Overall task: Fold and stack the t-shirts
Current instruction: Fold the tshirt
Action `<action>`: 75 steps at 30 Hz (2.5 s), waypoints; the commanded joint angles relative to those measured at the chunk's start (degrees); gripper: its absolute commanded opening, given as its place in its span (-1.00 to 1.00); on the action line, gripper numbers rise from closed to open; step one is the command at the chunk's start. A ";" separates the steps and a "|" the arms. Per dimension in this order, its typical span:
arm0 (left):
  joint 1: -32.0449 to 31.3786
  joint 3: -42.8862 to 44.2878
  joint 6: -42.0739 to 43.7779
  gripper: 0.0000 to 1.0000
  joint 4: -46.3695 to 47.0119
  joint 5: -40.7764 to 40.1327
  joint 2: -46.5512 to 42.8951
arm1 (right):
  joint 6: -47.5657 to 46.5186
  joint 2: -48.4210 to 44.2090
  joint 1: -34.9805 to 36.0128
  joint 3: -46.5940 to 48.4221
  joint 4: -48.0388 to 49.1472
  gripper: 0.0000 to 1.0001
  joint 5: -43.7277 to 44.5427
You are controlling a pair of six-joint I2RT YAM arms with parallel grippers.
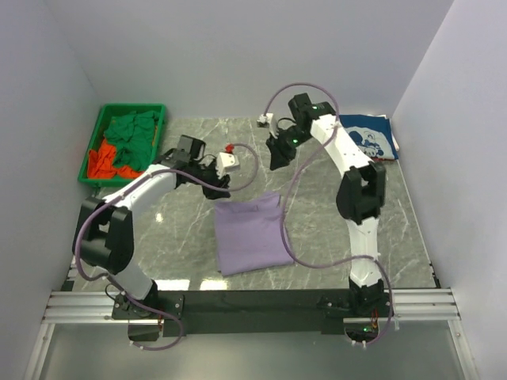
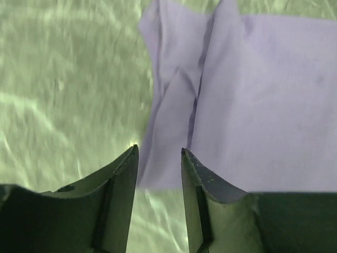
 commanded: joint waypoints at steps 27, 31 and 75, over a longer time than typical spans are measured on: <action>-15.95 2.54 5.64 -0.32 1.49 -5.36 14.07 | 24.63 17.56 6.88 -3.82 5.81 -0.22 -9.21; -17.36 -1.23 4.41 -0.51 1.12 -5.53 11.02 | 25.15 15.19 7.41 -9.96 7.30 -0.23 -9.04; -15.26 4.65 5.02 -0.99 5.35 -12.82 1.76 | 26.20 16.85 11.28 -9.63 7.92 -0.62 -13.52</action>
